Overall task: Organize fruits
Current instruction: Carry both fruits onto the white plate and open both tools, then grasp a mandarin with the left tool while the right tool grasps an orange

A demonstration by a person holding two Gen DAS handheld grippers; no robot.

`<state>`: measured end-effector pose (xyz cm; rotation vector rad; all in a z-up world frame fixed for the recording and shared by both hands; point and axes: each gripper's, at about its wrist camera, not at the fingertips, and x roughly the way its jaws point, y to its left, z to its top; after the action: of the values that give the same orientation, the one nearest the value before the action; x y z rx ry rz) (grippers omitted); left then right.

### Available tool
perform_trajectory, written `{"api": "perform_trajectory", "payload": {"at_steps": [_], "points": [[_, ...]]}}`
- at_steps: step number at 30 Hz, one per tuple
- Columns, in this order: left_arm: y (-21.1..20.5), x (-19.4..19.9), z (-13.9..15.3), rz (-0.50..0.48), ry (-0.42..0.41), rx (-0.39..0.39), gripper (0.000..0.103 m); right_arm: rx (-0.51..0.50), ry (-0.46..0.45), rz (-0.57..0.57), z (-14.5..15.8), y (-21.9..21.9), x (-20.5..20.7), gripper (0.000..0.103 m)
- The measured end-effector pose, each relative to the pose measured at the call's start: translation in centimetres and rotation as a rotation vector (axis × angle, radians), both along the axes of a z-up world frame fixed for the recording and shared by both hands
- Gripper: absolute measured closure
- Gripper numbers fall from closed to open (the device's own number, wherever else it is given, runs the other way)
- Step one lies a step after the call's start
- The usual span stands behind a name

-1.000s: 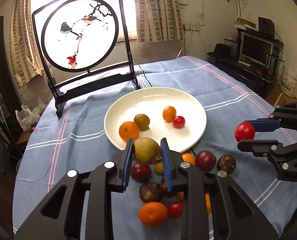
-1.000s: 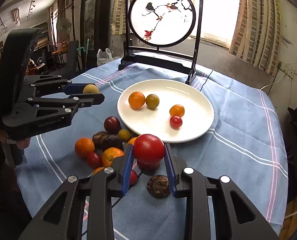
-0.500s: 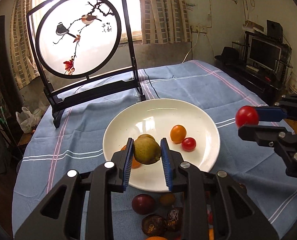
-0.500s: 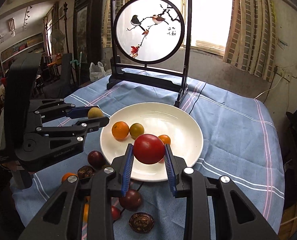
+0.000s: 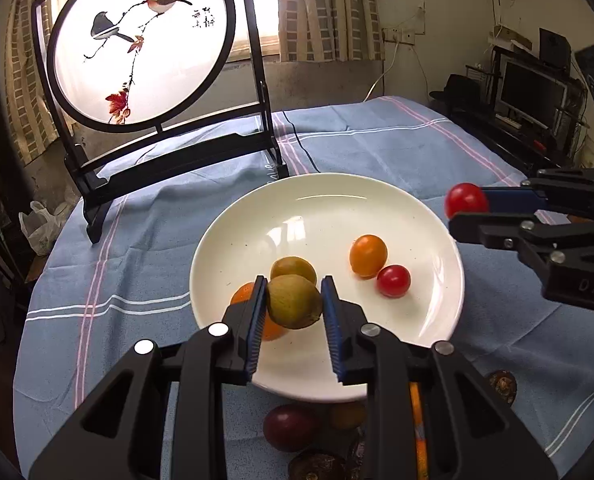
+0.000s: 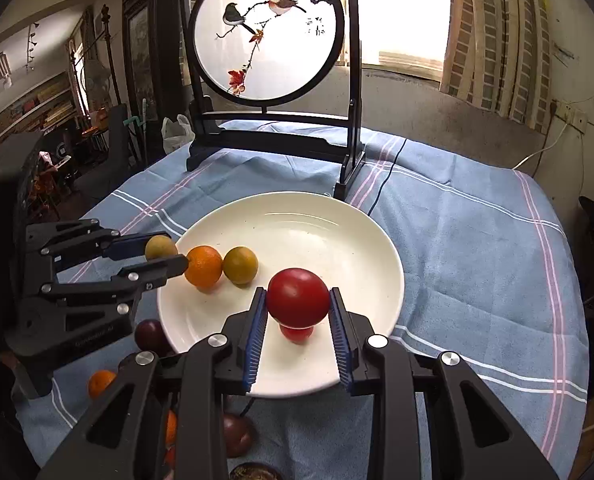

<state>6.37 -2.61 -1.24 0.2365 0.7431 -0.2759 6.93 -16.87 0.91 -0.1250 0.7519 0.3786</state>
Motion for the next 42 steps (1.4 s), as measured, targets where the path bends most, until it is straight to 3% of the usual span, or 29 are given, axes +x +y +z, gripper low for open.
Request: {"api": "perform_trajectory", "payload": {"at_steps": [9, 12, 14, 21, 26, 35, 42], "points": [[-1.5, 1.4, -1.9, -0.023, 0.038, 0.055, 0.075, -0.005, 0.091, -0.003, -2.0, 2.4, 5.8, 0.071], [-1.3, 1.5, -1.9, -0.004, 0.019, 0.064, 0.055, -0.028, 0.065, -0.028, -1.9, 3.1, 6.4, 0.061], [-0.9, 1.6, -1.6, 0.003, 0.015, 0.057, 0.054, 0.001, 0.057, -0.028, -1.4, 2.8, 6.1, 0.061], [1.3, 0.0, 0.5, 0.034, -0.023, 0.016, 0.052, 0.024, -0.013, 0.009, 1.8, 1.6, 1.3, 0.059], [2.7, -3.0, 1.8, 0.025, -0.058, -0.002, 0.044, 0.021, -0.034, 0.081, 2.4, 1.3, -4.9, 0.047], [5.9, -10.1, 1.3, -0.008, -0.059, 0.036, 0.035, -0.022, 0.100, 0.226, -3.1, 3.8, -15.0, 0.047], [8.2, -14.3, -1.1, -0.086, 0.032, 0.042, 0.032, -0.071, 0.237, 0.238, -8.2, 5.9, -15.9, 0.047]]}}
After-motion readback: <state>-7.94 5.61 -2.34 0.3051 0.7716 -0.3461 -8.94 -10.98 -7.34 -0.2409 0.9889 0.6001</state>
